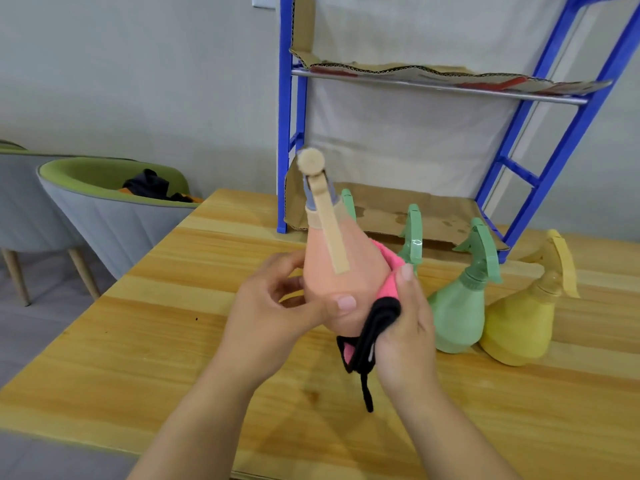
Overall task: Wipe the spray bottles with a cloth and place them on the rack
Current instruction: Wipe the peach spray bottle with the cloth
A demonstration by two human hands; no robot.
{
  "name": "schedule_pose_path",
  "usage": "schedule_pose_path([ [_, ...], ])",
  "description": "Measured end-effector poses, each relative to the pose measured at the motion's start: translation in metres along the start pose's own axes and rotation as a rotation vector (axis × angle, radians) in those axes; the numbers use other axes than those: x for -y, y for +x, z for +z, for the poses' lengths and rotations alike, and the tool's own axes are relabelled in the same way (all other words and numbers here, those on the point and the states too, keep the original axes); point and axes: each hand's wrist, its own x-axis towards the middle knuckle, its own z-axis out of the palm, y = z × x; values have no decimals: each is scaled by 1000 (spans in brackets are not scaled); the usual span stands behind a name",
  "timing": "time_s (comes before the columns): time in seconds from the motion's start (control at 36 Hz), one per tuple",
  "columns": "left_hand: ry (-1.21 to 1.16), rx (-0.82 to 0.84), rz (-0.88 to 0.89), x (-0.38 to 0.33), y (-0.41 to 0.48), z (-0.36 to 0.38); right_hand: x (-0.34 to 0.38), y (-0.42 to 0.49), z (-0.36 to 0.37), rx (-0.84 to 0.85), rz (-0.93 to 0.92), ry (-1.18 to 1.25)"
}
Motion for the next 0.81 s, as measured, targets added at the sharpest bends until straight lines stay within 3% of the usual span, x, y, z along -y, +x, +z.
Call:
schedule_pose_path([
  [0.08,-144,17,5,3,3,-3,4,11,-6,32,165,88],
  [0.17,-255,18,-11,5,4,-1,2,14,-6,-20,214,89],
  [0.36,22,49,-4,10,1,11,-9,-5,5,-79,-35,-113],
  [0.44,-20,27,16,10,1,7,-13,-6,2,-33,-46,-154],
  [0.61,-244,-20,-11,13,2,2,2,11,-11,60,110,32],
  [0.81,-158,126,-38,10,-3,8,-12,-3,1,-129,-64,-170],
])
